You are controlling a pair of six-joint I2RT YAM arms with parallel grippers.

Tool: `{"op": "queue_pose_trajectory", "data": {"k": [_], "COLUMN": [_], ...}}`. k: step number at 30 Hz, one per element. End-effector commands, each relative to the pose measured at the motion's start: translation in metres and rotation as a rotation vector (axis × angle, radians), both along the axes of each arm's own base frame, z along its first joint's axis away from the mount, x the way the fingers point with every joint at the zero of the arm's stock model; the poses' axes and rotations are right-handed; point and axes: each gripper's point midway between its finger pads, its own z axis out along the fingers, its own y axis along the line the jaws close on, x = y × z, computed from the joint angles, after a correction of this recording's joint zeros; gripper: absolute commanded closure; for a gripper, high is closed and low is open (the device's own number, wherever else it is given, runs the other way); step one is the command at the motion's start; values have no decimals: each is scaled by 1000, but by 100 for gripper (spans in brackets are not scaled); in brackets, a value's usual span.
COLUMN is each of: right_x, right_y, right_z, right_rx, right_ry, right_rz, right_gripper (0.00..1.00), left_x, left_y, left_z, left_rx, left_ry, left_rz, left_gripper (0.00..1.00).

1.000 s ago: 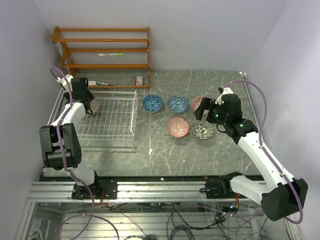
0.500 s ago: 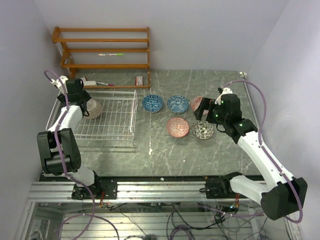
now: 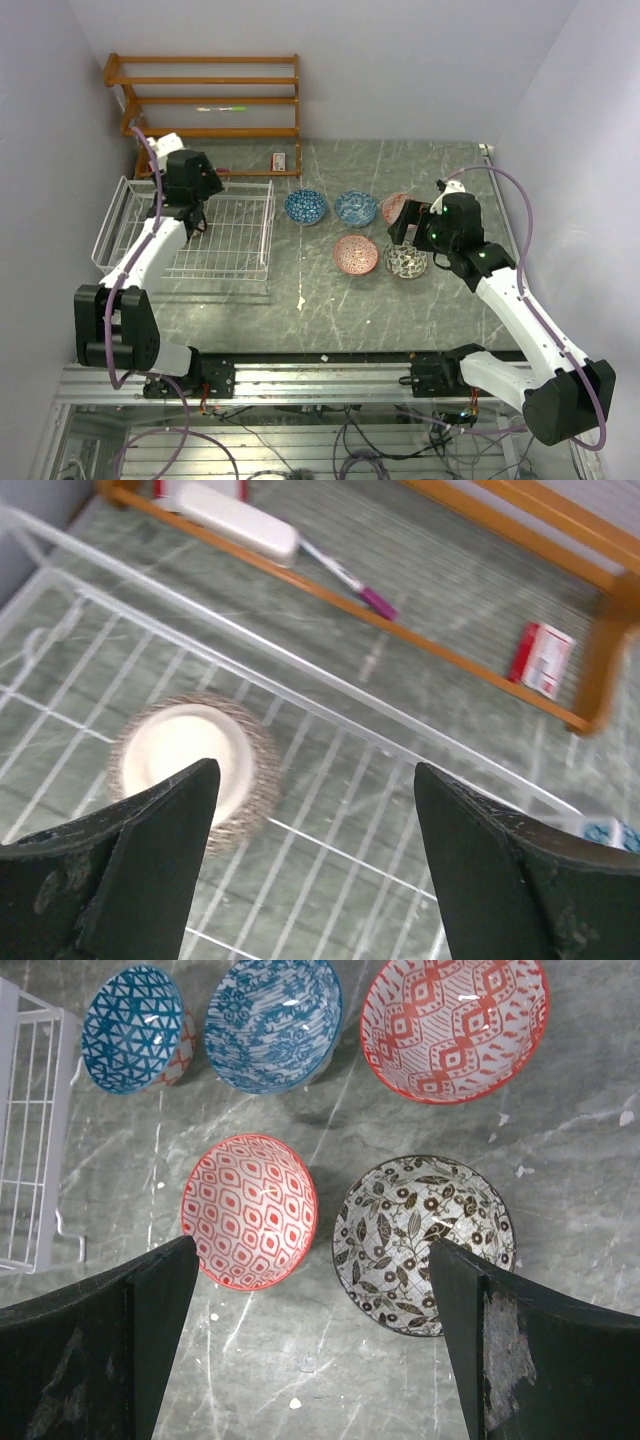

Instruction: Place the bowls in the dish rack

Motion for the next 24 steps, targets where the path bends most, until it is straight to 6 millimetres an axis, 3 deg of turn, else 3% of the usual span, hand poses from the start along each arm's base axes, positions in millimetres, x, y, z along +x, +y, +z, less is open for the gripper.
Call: {"op": "queue_pose_trajectory", "data": {"k": [1,8,16,24], "right_x": [-1,-2,0,0], "right_y": [-2,-4,-3,-2], "right_z": [-1,-5,-10,-11], "right_rx": [8,-6,-2,-4], "right_ry": [-13,-7,1,6], "right_rz": [-6,-9,-9,-7], "right_gripper": [0,0,0,0], "left_x": [3,2,-7,-10], "left_y": [-34,-42,-38,3], "left_z": [-2,-57,-94,-108], "left_rx": [47,30,43,109], "left_ry": [20,167,269,305], "left_rz": [-114,-147,-138,4], "left_gripper": [12,11,11,10]}}
